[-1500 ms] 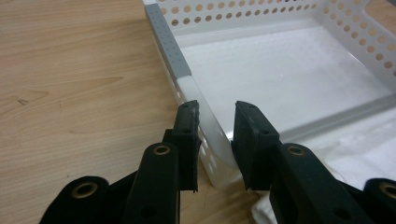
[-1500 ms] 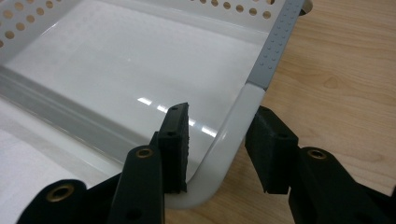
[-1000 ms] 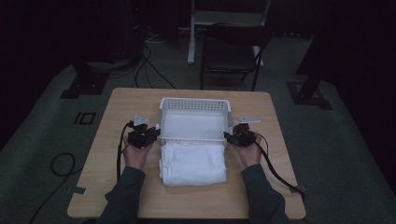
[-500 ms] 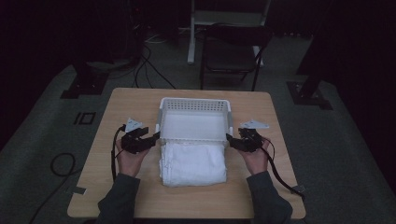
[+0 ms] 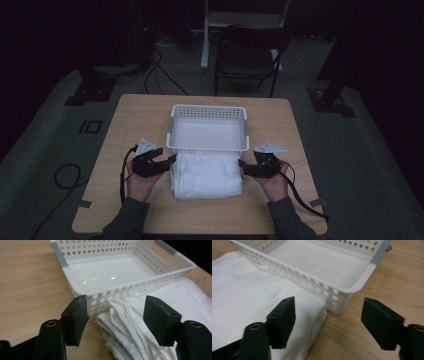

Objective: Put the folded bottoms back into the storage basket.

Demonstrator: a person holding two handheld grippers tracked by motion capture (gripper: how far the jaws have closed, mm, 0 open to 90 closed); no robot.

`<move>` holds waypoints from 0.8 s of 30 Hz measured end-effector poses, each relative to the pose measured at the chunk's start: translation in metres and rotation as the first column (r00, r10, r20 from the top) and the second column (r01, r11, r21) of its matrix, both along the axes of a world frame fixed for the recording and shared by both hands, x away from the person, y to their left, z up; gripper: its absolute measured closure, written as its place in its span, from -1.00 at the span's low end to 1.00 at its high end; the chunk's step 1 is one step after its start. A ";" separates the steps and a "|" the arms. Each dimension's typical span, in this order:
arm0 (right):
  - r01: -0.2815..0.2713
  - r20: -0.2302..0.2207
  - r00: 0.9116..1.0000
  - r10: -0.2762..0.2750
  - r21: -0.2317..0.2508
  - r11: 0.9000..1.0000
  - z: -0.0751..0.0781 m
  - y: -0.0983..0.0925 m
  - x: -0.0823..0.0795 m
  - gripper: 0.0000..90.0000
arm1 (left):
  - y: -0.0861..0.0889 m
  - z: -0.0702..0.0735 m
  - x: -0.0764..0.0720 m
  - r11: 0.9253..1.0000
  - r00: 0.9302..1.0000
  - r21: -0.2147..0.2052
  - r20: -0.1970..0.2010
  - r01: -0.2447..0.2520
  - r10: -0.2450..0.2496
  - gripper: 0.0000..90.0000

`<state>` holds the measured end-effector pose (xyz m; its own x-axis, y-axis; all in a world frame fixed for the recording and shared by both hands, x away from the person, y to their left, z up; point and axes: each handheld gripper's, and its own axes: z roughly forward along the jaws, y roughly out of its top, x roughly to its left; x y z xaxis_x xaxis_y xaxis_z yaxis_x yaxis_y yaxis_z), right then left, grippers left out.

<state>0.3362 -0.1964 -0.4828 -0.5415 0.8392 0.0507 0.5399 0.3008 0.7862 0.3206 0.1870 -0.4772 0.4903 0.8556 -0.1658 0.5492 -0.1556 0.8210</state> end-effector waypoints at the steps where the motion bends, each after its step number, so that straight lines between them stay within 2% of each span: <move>1: -0.003 -0.004 1.000 0.003 0.000 1.000 -0.002 0.001 -0.001 -0.45 | -0.001 -0.002 -0.001 1.000 1.000 0.001 -0.008 0.007 -0.007 -0.24; 6: -0.035 -0.031 0.999 0.035 0.020 0.999 -0.010 0.010 -0.004 -0.49 | -0.008 -0.014 -0.003 1.000 0.998 0.013 -0.055 0.006 -0.005 -0.37; 14: -0.071 -0.078 0.994 0.074 0.031 0.997 -0.023 0.021 -0.006 -0.52 | -0.026 -0.024 -0.002 0.999 0.997 0.034 -0.080 0.022 -0.019 -0.61; 17: -0.076 -0.088 0.993 0.079 0.027 0.997 -0.027 0.024 -0.006 -0.52 | -0.034 -0.033 0.002 0.998 0.994 0.049 -0.103 0.038 -0.033 -0.66; 19: -0.077 -0.089 0.993 0.079 0.024 0.997 -0.030 0.026 -0.004 -0.52 | -0.036 -0.039 0.005 0.998 0.994 0.065 -0.111 0.025 -0.018 -0.67; 20: -0.077 -0.089 0.993 0.079 0.024 0.997 -0.030 0.026 -0.004 -0.52 | -0.036 -0.039 0.005 0.998 0.994 0.065 -0.111 0.025 -0.018 -0.69; 21: -0.077 -0.090 0.993 0.078 0.022 0.997 -0.031 0.026 -0.004 -0.52 | -0.035 -0.046 0.008 0.998 0.992 0.063 -0.126 0.022 -0.014 -0.69; 24: -0.076 -0.097 0.992 0.076 0.006 0.997 -0.035 0.028 -0.002 -0.54 | -0.032 -0.053 0.010 0.999 0.988 0.044 -0.150 0.032 -0.025 -0.75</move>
<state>0.3341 -0.1684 -0.5176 -0.5964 0.7955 0.1076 0.5890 0.3426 0.7319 0.3311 0.1553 -0.5306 0.4874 0.8500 -0.1996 0.6600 -0.2090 0.7216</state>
